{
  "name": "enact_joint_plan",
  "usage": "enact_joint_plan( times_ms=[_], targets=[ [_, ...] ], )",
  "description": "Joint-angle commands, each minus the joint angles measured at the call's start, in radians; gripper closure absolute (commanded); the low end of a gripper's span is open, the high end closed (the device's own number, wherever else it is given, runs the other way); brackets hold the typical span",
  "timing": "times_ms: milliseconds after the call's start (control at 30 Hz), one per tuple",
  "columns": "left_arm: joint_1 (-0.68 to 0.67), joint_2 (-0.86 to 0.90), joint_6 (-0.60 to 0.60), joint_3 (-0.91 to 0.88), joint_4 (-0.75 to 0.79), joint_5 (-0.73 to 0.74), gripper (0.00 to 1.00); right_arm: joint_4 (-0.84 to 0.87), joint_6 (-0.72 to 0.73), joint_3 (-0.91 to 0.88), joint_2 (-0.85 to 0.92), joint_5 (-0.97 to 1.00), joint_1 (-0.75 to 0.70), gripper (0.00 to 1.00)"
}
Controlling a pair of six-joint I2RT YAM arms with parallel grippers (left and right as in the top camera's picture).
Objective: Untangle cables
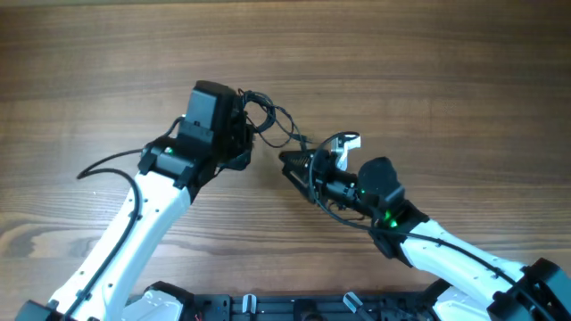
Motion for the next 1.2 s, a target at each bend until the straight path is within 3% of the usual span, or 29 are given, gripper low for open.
enact_joint_plan(
  times_ms=[0, 133, 233, 433, 533, 600, 733, 933, 967, 1033, 1133, 1167],
  targets=[
    [-0.029, 0.009, -0.053, 0.013, 0.002, 0.004, 0.96, 0.000, 0.166, 0.010, 0.000, 0.217, 0.021, 0.48],
    [-0.063, 0.009, -0.053, 0.013, 0.003, 0.004, 0.96, -0.001, 0.199, 0.010, 0.003, 0.247, 0.024, 0.58],
    [-0.105, 0.009, -0.053, 0.013, 0.003, 0.004, 0.96, 0.000, 0.315, 0.010, 0.022, 0.250, 0.024, 0.68],
    [-0.149, 0.009, -0.107, 0.013, 0.016, 0.004, 0.96, 0.000, 0.319, 0.010, 0.066, 0.208, 0.024, 0.72],
    [-0.162, 0.009, -0.096, 0.013, 0.029, 0.004, 0.96, -0.013, 0.264, 0.010, 0.090, 0.208, 0.024, 0.96],
    [-0.156, 0.009, -0.035, 0.013, 0.028, -0.019, 0.96, -0.023, 0.147, 0.010, 0.093, 0.196, 0.022, 0.95],
    [-0.077, 0.000, 0.140, 0.013, 0.028, -0.105, 0.96, -0.050, -0.235, 0.010, 0.092, 0.017, -0.024, 0.95],
    [0.090, -0.006, 0.195, 0.013, 0.028, 0.063, 0.96, -0.373, -0.470, 0.010, 0.092, -0.047, -0.122, 0.95],
    [0.097, -0.006, 0.216, 0.013, 0.028, 0.068, 0.96, -0.400, -0.504, 0.010, 0.092, -0.047, -0.131, 0.93],
    [0.099, -0.006, 0.288, 0.013, 0.029, 0.069, 0.96, -0.415, -0.541, 0.010, 0.092, -0.049, -0.142, 0.68],
    [0.097, -0.006, 0.442, 0.013, 0.029, 0.072, 0.96, -0.394, -0.585, 0.010, 0.089, -0.082, -0.166, 0.59],
    [0.097, -0.006, 0.513, 0.013, 0.028, 0.081, 0.96, -0.389, -0.602, 0.010, 0.084, -0.102, -0.180, 0.51]
  ],
)
